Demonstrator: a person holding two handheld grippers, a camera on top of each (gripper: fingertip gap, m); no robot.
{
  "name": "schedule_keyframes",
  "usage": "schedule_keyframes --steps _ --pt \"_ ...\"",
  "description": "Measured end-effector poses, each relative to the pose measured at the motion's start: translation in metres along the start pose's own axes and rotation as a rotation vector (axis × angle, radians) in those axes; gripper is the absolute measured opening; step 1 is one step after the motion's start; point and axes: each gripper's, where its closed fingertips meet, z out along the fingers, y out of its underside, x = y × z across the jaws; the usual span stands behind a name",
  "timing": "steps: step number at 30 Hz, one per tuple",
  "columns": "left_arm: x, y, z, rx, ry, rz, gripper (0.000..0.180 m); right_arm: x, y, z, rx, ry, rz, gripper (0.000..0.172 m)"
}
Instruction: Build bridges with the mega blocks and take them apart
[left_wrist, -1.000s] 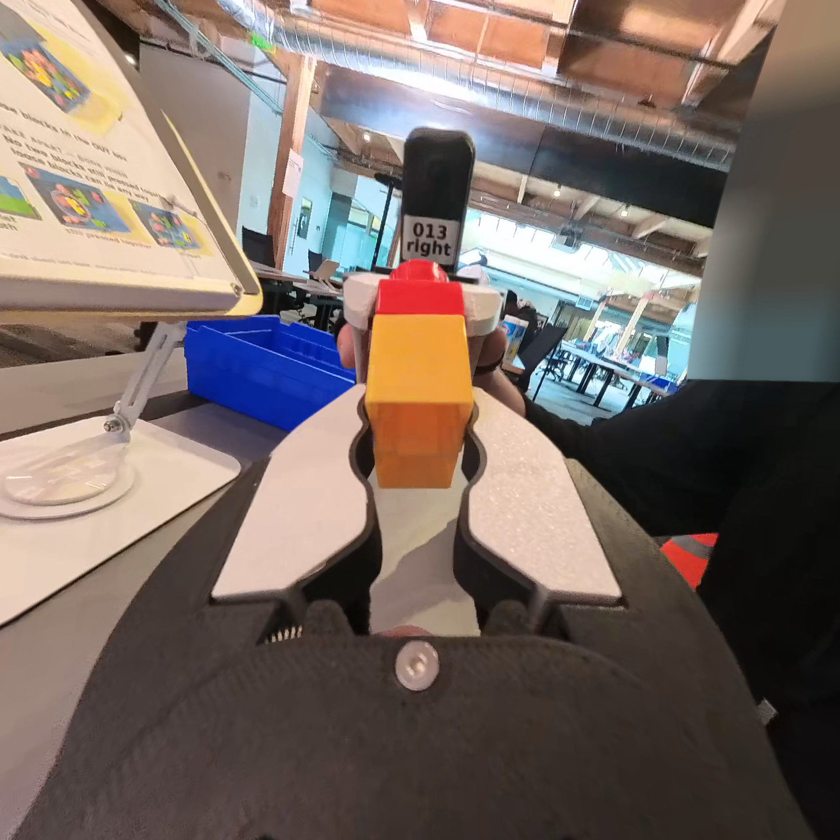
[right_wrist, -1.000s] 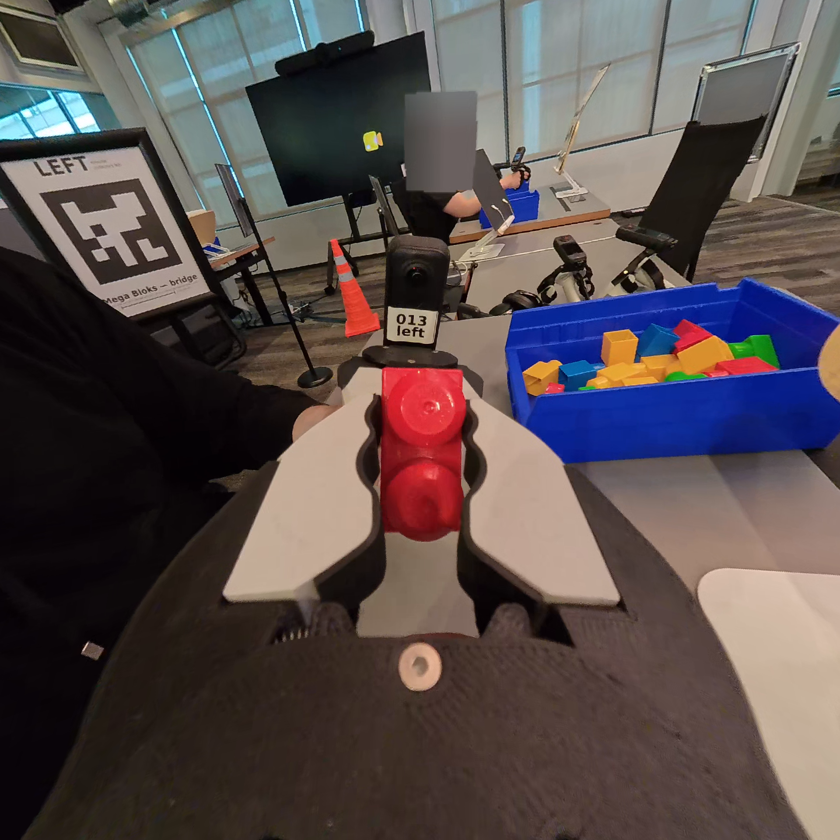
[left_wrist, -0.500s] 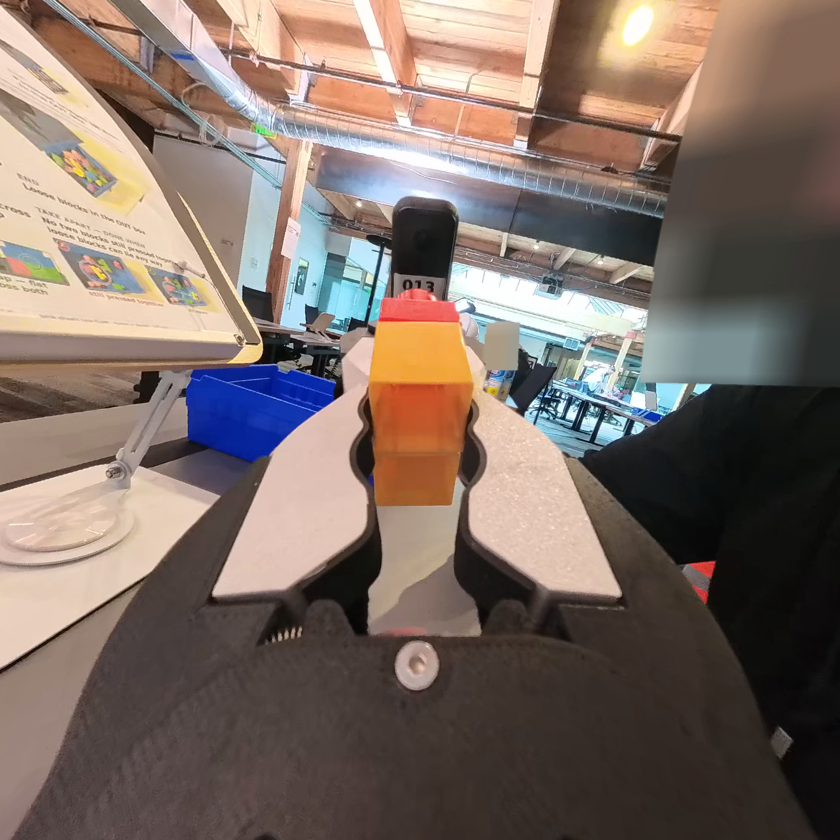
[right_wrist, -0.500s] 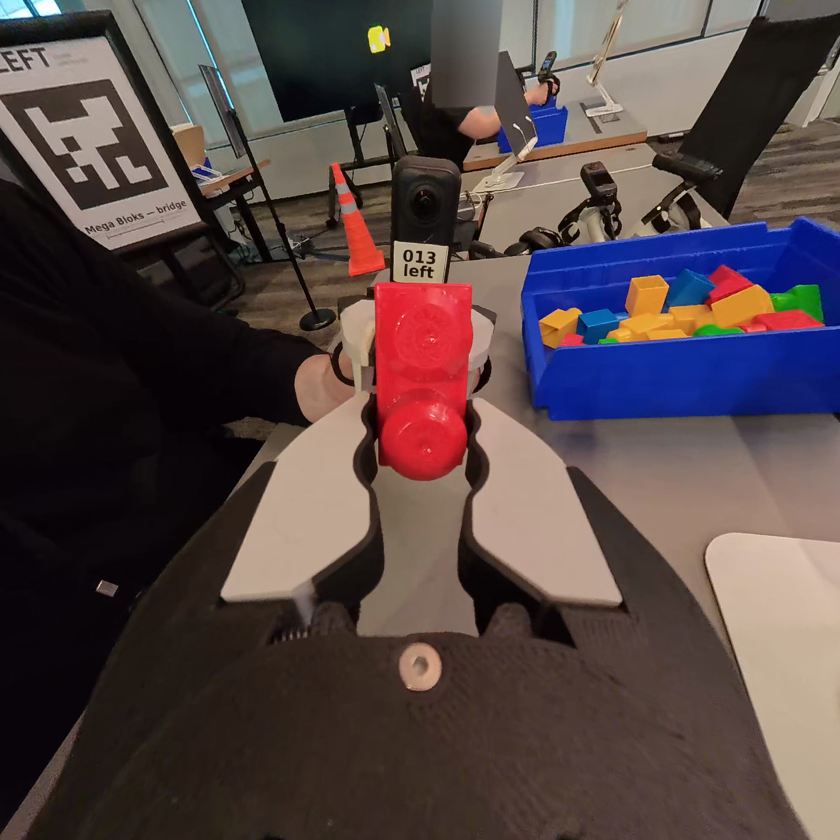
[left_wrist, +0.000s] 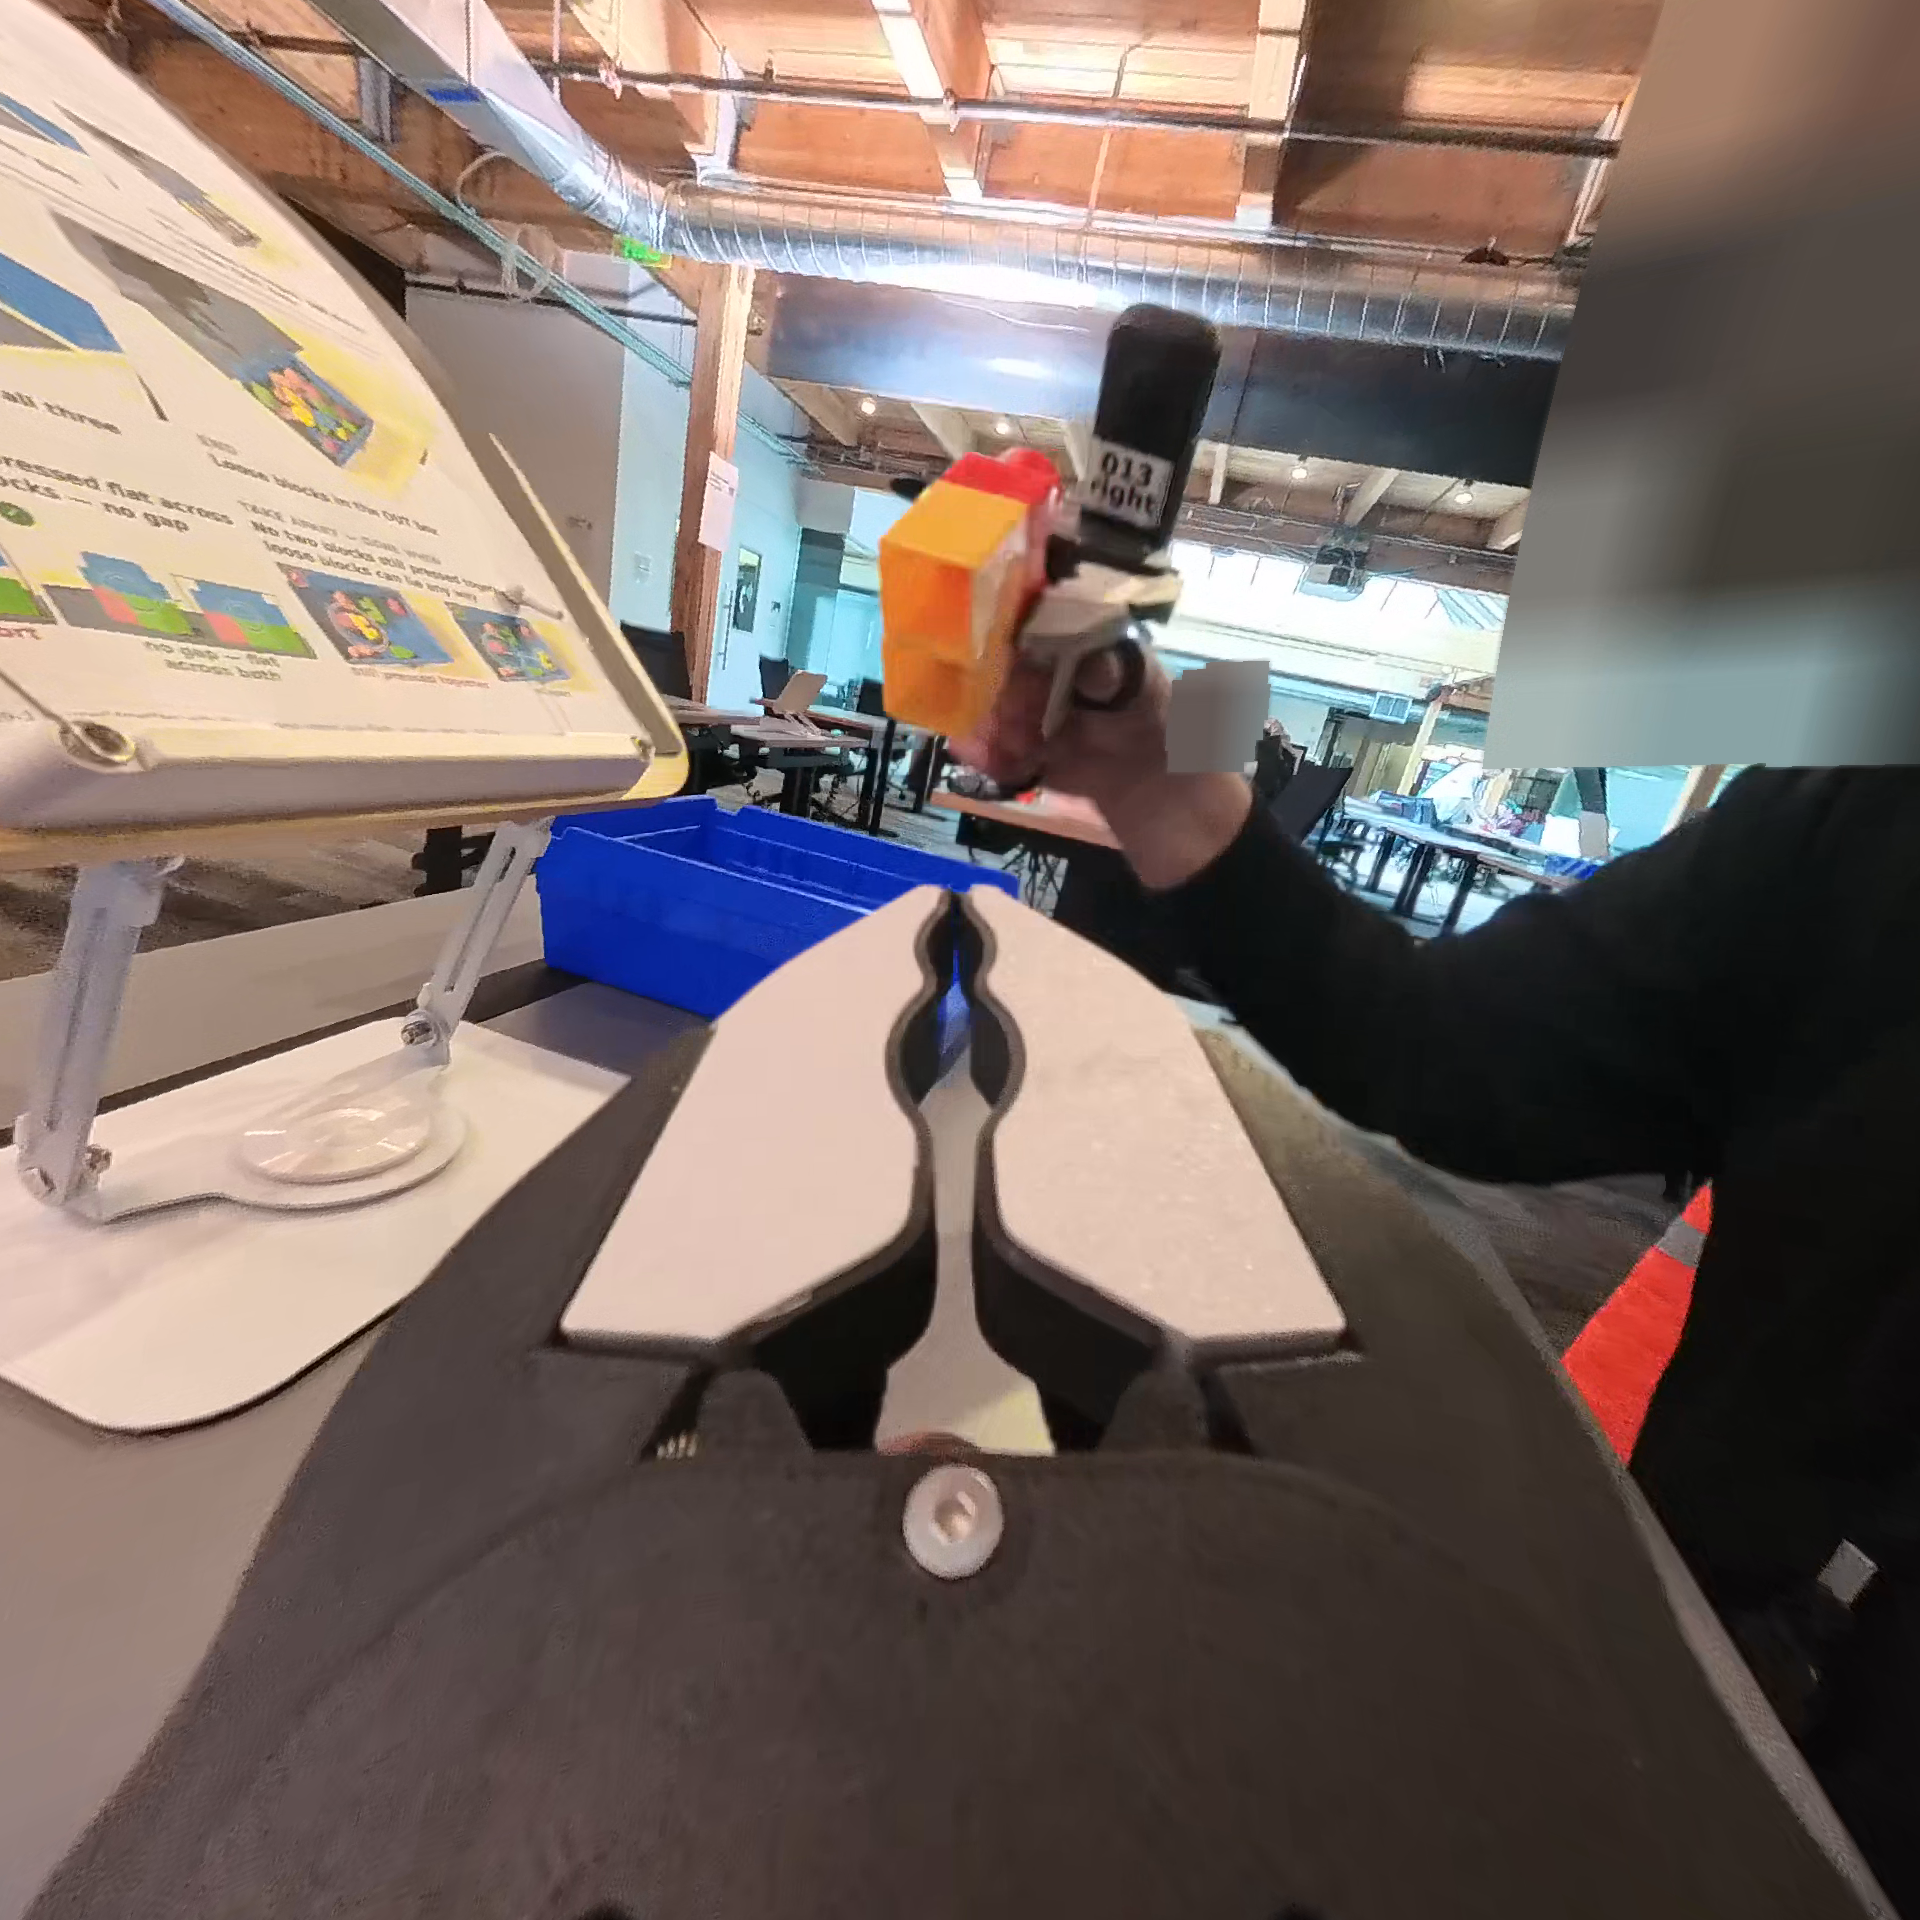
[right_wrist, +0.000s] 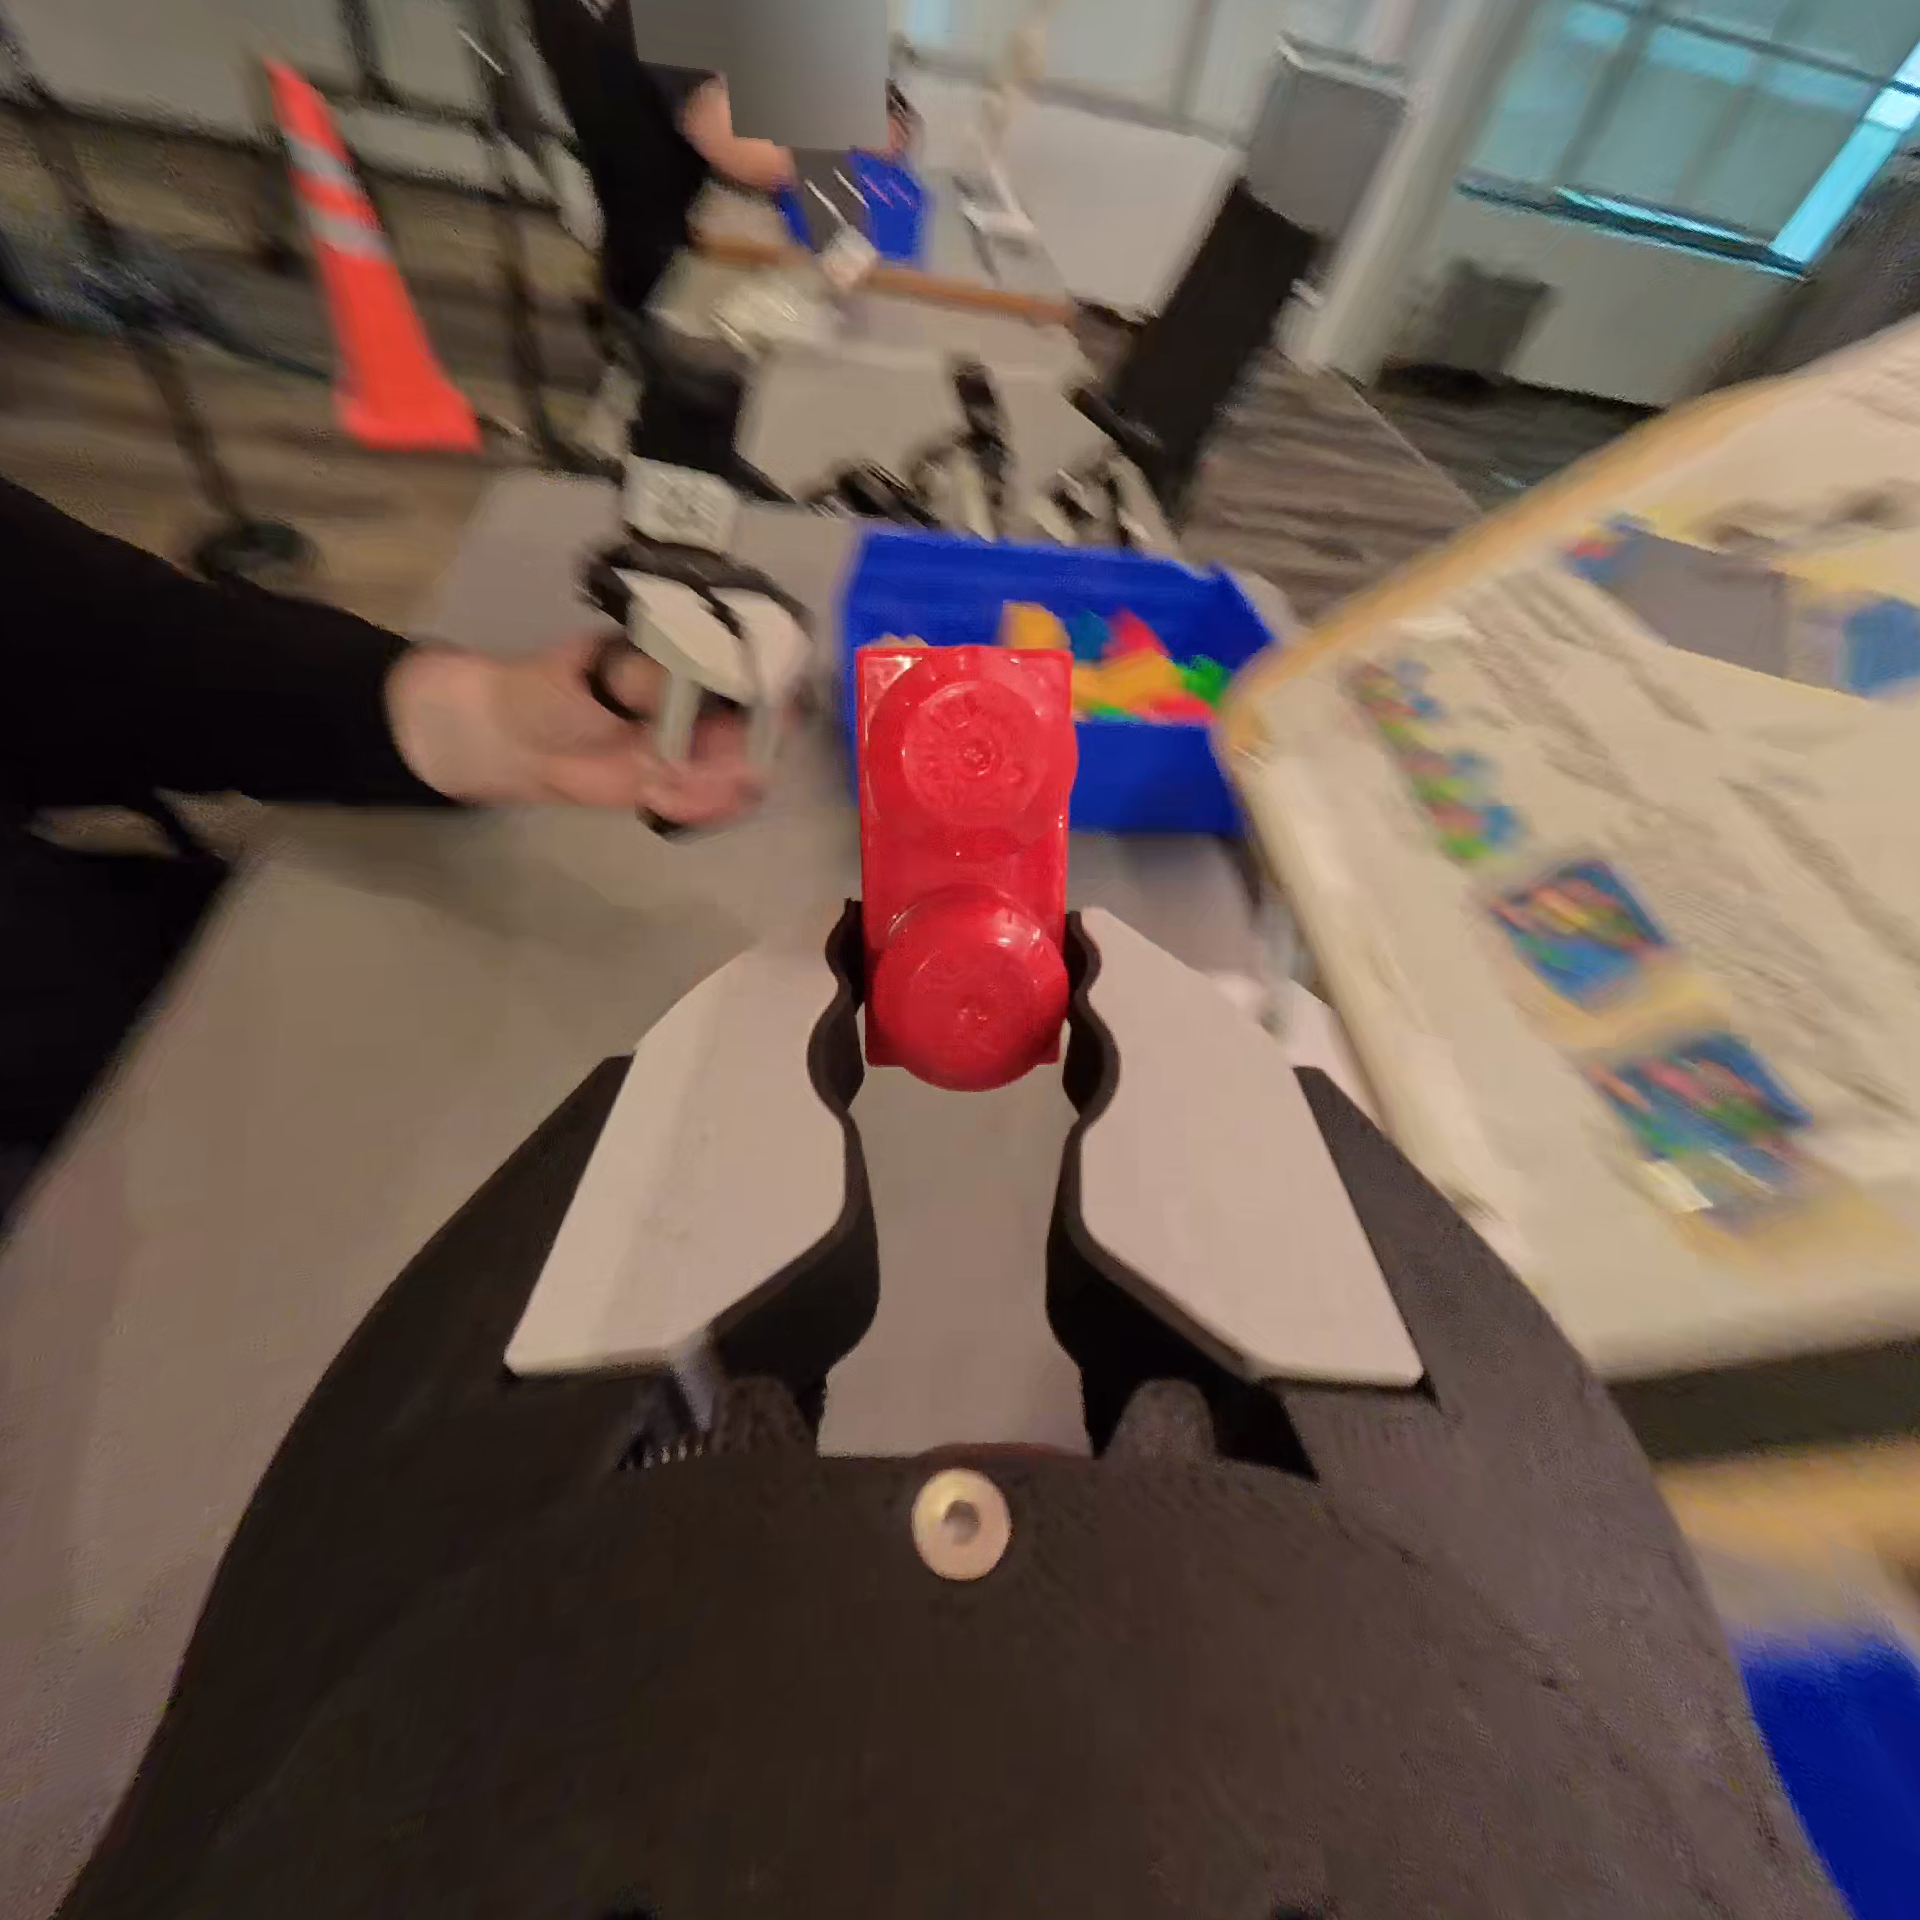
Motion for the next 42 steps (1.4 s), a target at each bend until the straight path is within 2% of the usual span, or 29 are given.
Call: schedule_keyframes --steps 3,5,9,15,20,28,34,35,37,40,42 --pt "-0.005 0.009 0.002 -0.05 -0.02 0.003 0.0 0.051 0.036 -0.067 -0.24 0.161 -0.069 0.036" --pt "-0.005 0.014 0.006 -0.066 -0.021 0.005 0.0 0.079 0.07 -0.105 -0.408 0.208 -0.094 0.036" --pt "-0.005 0.023 0.013 -0.097 -0.018 0.005 0.0 0.118 0.136 -0.145 -0.645 0.216 -0.053 0.037" --pt "-0.01 0.036 0.019 -0.132 -0.011 -0.027 0.0 0.158 0.226 -0.129 -0.877 0.102 -0.032 0.037" --pt "-0.018 0.039 0.016 -0.136 -0.027 -0.041 0.0 0.186 0.268 -0.111 -0.94 0.012 -0.016 0.037" --pt "-0.024 0.043 0.014 -0.138 -0.03 -0.066 0.0 0.211 0.298 -0.102 -0.957 -0.052 0.027 0.038" --pt "-0.025 0.046 0.015 -0.142 -0.022 -0.073 0.0 0.214 0.297 -0.098 -0.932 -0.064 -0.001 0.038" --pt "-0.025 0.046 0.015 -0.143 -0.023 -0.074 0.0 0.214 0.297 -0.098 -0.939 -0.07 -0.001 0.04" --pt "-0.025 0.046 0.015 -0.143 -0.022 -0.071 0.0 0.217 0.296 -0.101 -0.954 -0.04 0.005 0.064" --pt "-0.025 0.044 0.014 -0.139 -0.026 -0.06 0.0 0.218 0.283 -0.112 -0.934 -0.009 0.0 0.058" --pt "-0.025 0.043 0.013 -0.146 -0.033 -0.045 0.0 0.215 0.266 -0.122 -0.918 0.042 -0.012 0.064"
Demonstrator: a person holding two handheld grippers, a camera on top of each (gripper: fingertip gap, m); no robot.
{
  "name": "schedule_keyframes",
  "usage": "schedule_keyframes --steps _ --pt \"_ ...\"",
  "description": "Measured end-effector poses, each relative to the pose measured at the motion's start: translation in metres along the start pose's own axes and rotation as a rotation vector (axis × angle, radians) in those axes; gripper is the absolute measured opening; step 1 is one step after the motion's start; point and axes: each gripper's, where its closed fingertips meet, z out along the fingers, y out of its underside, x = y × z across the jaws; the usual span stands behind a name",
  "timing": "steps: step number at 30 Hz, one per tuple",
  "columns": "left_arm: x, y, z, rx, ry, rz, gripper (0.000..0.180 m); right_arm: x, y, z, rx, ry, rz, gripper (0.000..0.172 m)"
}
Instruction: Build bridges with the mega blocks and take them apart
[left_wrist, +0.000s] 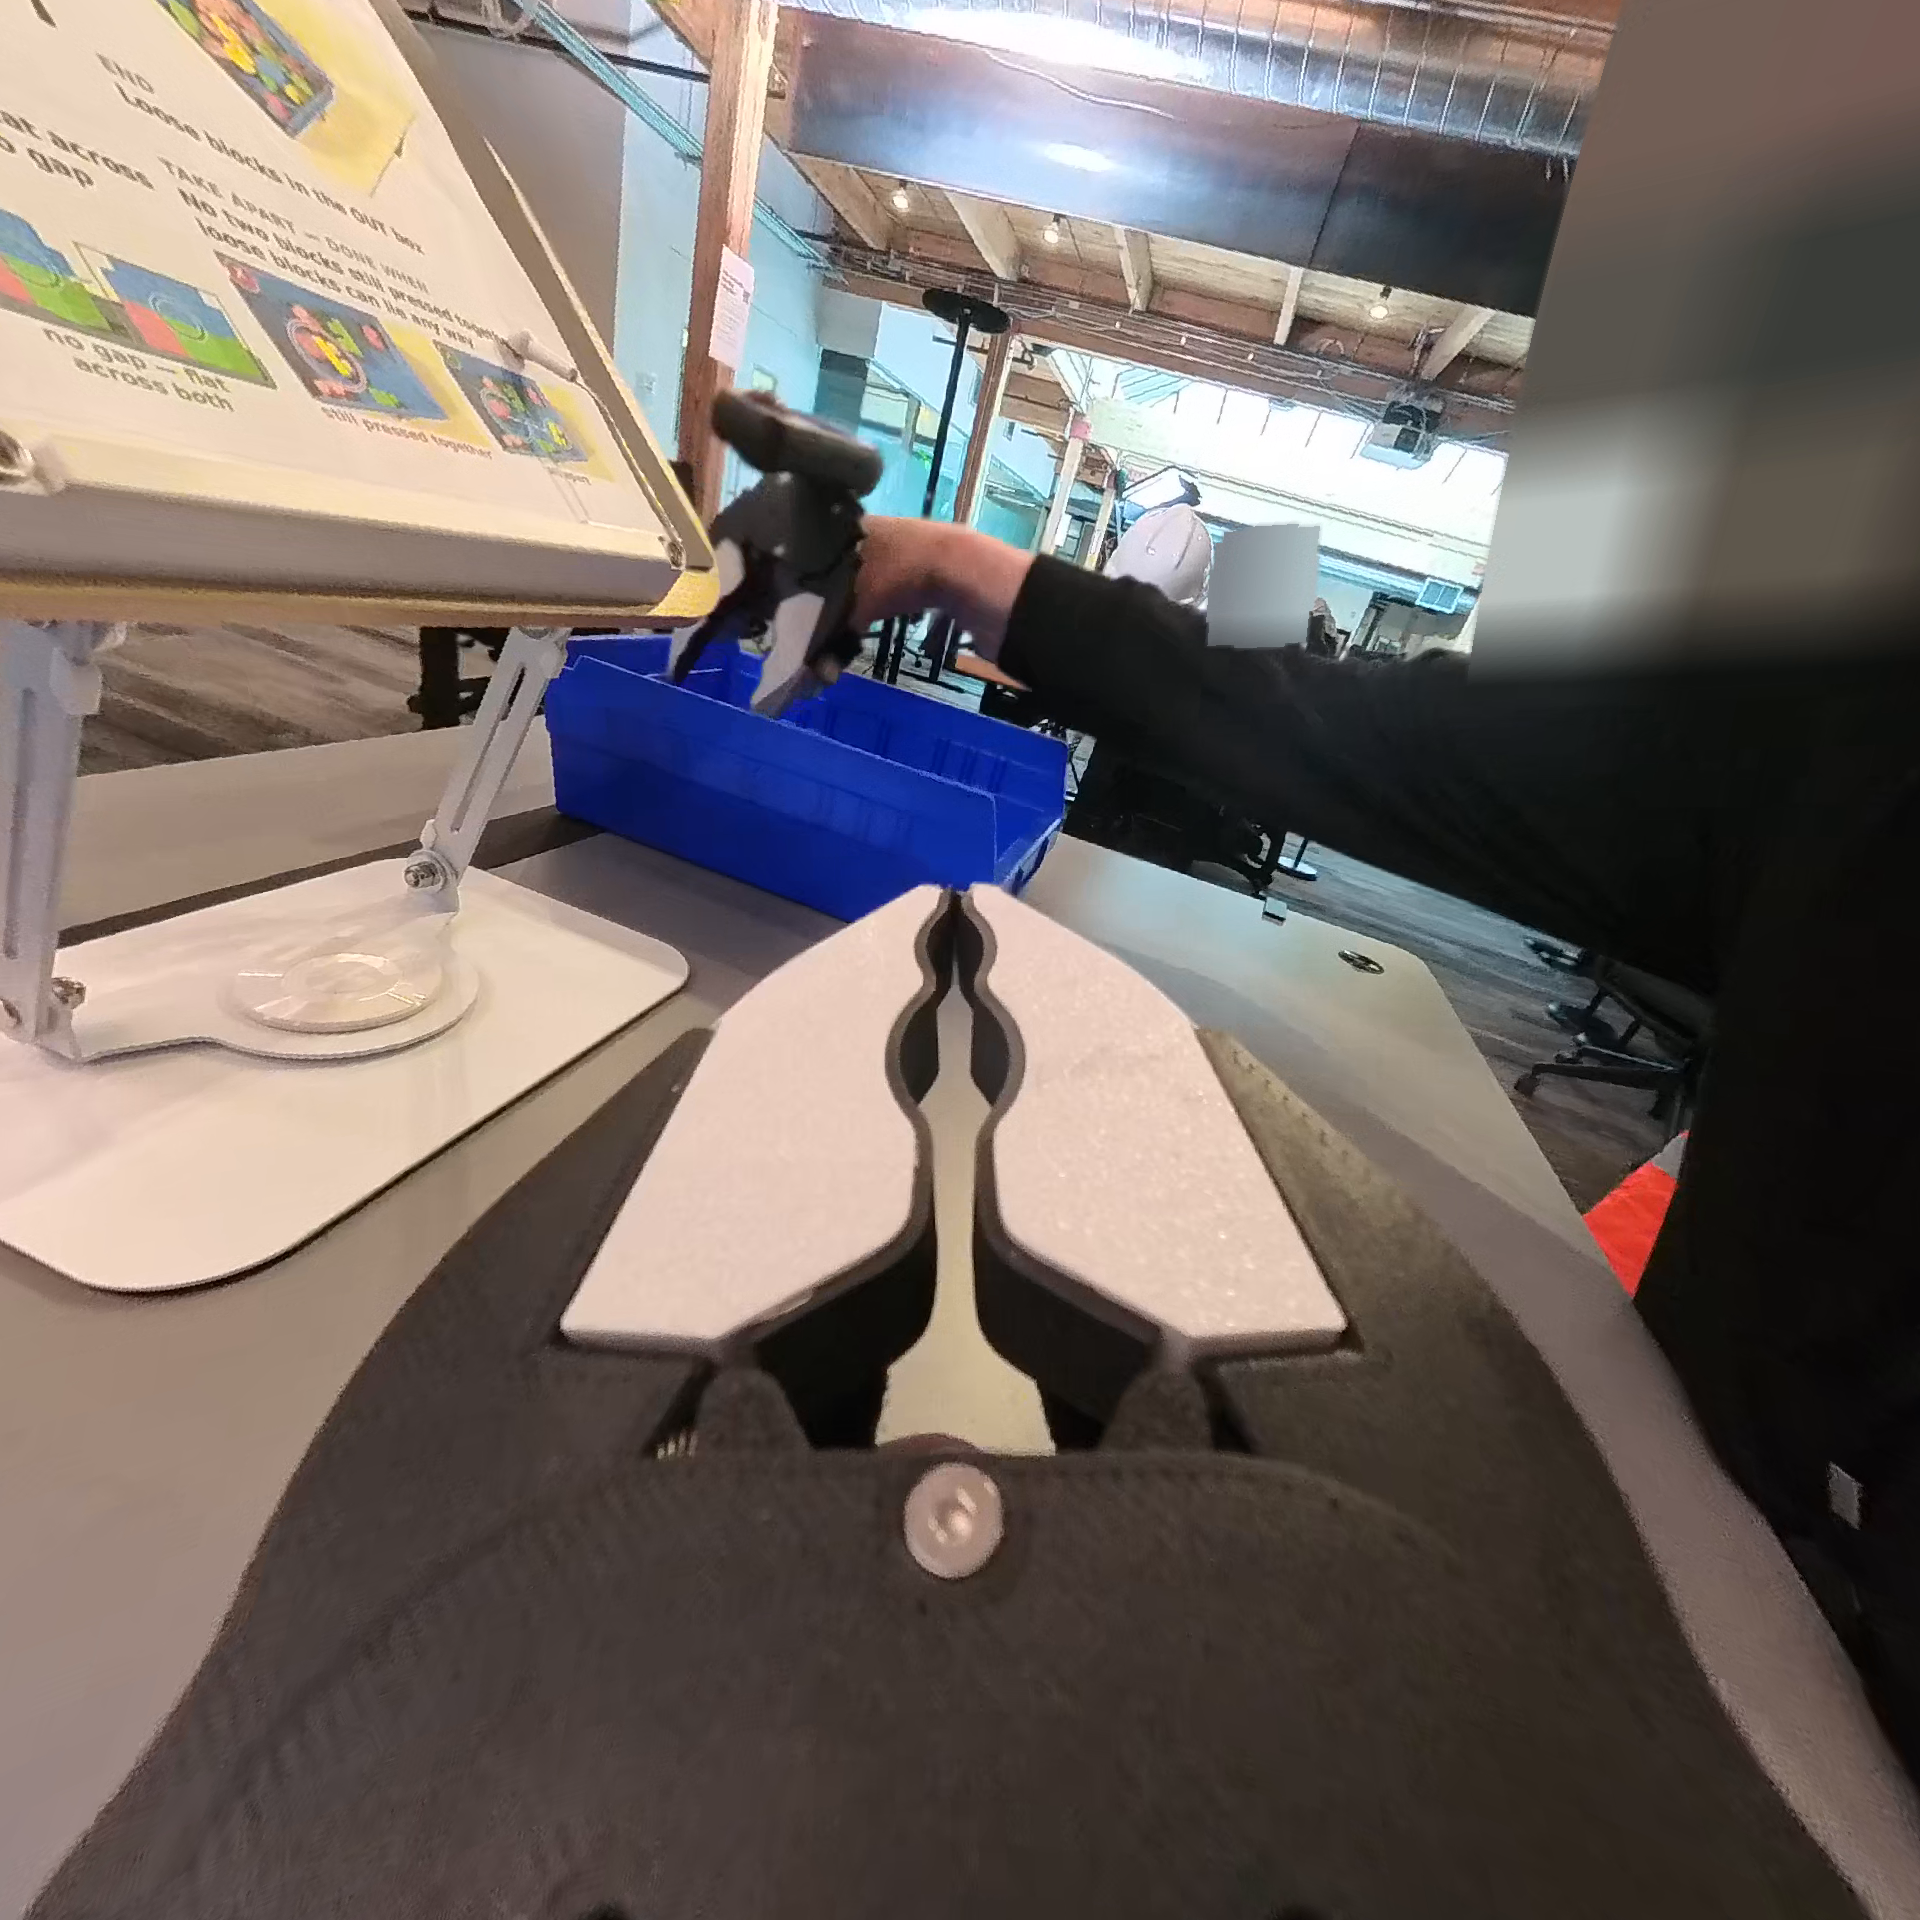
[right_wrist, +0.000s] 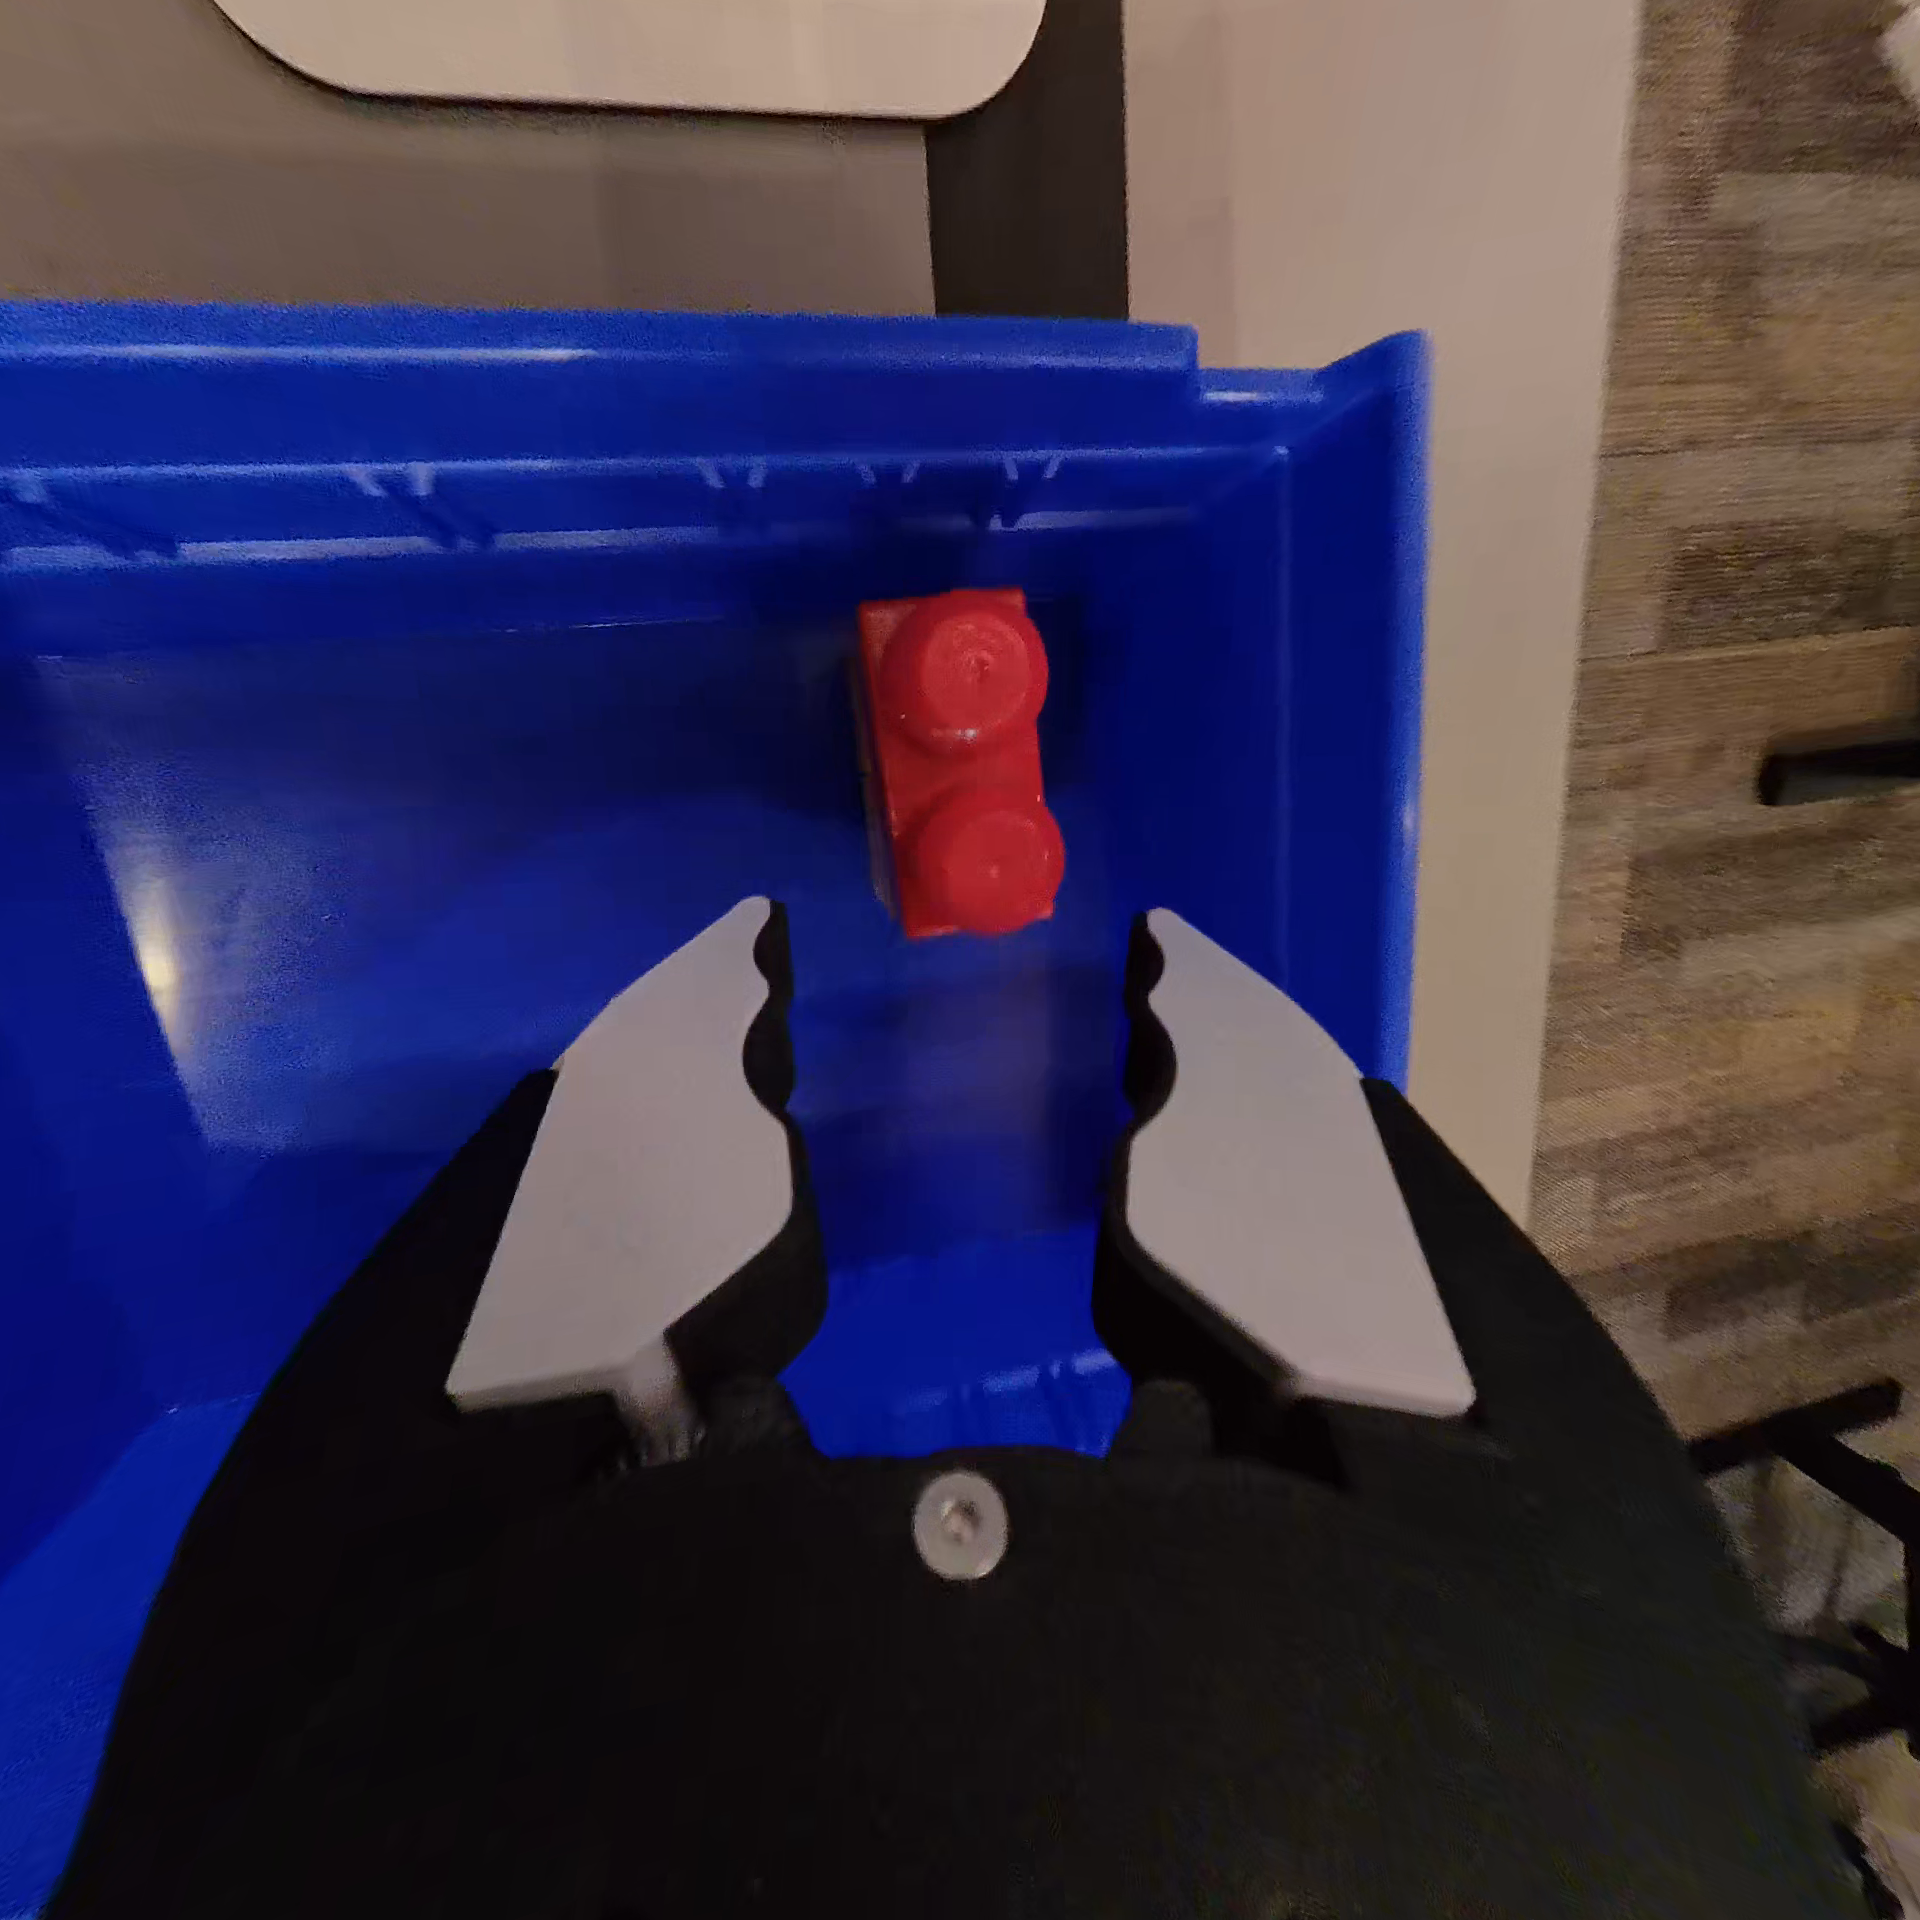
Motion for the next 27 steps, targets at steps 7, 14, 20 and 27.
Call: schedule_keyframes --steps 7,14,20,27 --pt "-0.016 -0.025 -0.036 -0.062 -0.191 0.178 0.01 -0.053 -0.038 -0.107 0.145 0.267 -0.032 0.046" --pt "-0.086 -0.051 -0.15 -0.375 -0.738 0.441 0.021 -0.192 -0.129 -0.147 0.495 0.253 -0.131 0.036" --pt "-0.142 -0.06 -0.207 -0.586 -0.868 0.448 0.03 -0.284 -0.194 -0.109 0.682 0.069 -0.157 0.031" --pt "-0.201 -0.026 -0.163 -0.899 -0.641 0.532 0.04 -0.332 -0.229 -0.032 0.73 -0.169 -0.118 0.032"
